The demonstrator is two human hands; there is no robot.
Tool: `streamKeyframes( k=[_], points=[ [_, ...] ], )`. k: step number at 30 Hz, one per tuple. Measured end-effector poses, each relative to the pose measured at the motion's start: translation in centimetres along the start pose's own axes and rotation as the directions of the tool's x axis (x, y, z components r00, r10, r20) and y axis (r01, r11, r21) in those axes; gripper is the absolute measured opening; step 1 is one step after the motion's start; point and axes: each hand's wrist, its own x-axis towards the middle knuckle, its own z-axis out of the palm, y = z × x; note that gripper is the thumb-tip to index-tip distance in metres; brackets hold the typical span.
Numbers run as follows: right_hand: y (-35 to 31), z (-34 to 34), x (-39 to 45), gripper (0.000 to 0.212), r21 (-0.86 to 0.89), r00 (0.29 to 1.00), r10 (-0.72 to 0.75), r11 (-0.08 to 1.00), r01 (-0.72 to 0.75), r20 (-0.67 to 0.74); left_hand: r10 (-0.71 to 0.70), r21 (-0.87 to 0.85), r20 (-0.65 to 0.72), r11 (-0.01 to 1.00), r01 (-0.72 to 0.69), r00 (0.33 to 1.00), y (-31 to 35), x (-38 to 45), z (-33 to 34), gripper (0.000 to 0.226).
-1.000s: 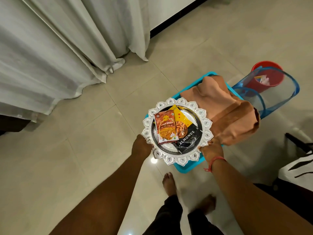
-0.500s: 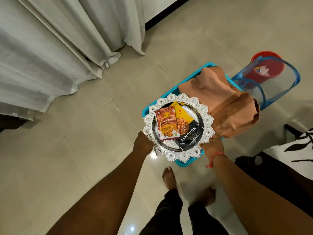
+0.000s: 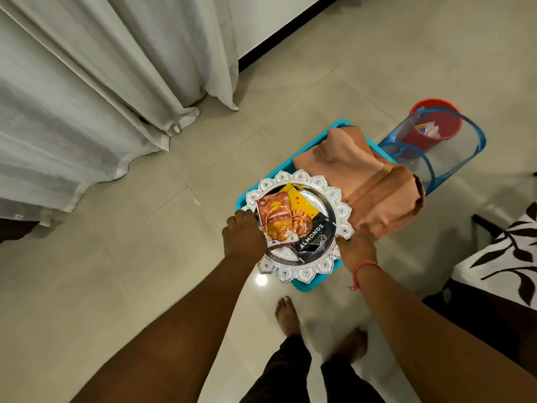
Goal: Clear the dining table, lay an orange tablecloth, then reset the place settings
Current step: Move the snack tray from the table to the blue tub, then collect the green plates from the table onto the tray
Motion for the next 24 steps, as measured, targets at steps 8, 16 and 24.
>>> streamKeyframes(
  k=[8, 16, 24],
  points=[
    [-3.2, -9.5, -1.6, 0.075, -0.071, 0.99, -0.127, 0.99, 0.123, -0.056, 0.537, 0.301, -0.05, 0.812, -0.5, 0.842, 11.3, 1.4, -6.9, 0.065],
    [-0.4, -29.2, -5.9, 0.079, -0.275, 0.883, -0.221, 0.955, 0.109, -0.414, 0.889, 0.376, -0.162, 0.456, -0.806, 0.428, 32.7, -4.7, -15.8, 0.074],
    [8.9, -46.6, -14.1, 0.083, -0.229, 0.733, -0.084, 0.968, -0.099, -0.675, 0.974, 0.41, -0.227, 0.12, -0.904, 0.026, 49.4, -17.5, -19.9, 0.077]
  ],
)
